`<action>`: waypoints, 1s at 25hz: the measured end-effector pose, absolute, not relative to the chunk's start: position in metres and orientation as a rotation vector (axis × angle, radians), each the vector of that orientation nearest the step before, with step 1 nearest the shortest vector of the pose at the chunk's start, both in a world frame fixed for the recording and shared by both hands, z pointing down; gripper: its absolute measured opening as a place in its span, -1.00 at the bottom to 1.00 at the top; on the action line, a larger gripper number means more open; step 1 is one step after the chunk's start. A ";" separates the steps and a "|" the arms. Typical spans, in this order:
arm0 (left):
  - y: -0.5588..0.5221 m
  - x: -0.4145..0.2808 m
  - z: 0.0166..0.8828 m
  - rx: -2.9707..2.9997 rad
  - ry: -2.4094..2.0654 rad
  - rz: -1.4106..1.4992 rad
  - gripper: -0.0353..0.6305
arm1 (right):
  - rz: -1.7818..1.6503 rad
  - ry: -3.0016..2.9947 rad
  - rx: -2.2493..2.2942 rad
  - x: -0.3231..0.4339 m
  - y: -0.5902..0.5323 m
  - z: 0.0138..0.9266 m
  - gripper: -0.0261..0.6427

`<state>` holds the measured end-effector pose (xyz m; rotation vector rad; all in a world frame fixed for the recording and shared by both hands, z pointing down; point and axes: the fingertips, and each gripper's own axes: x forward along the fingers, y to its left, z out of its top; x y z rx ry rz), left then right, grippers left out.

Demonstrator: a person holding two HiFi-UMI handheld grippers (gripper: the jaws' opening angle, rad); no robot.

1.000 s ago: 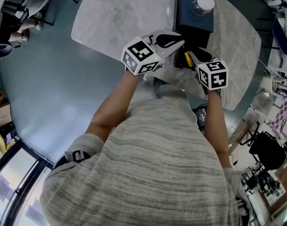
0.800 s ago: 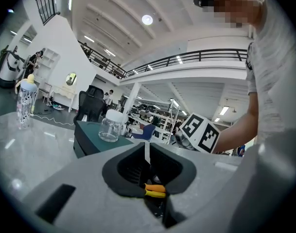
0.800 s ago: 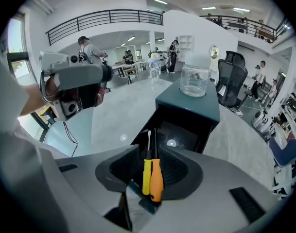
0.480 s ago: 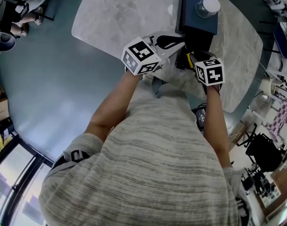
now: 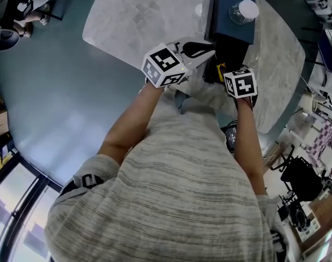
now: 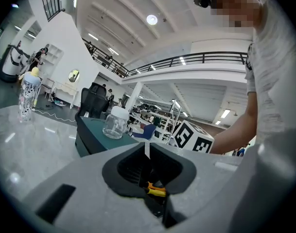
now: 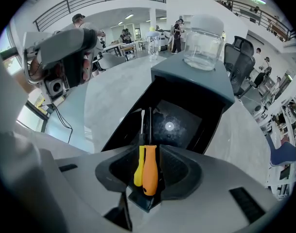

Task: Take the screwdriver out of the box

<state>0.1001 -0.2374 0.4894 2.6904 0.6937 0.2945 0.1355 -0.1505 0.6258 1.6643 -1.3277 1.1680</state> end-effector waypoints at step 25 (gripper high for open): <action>-0.237 0.103 0.494 2.676 0.695 0.313 -0.81 | 1.234 -1.268 1.586 0.140 -0.143 0.646 -0.60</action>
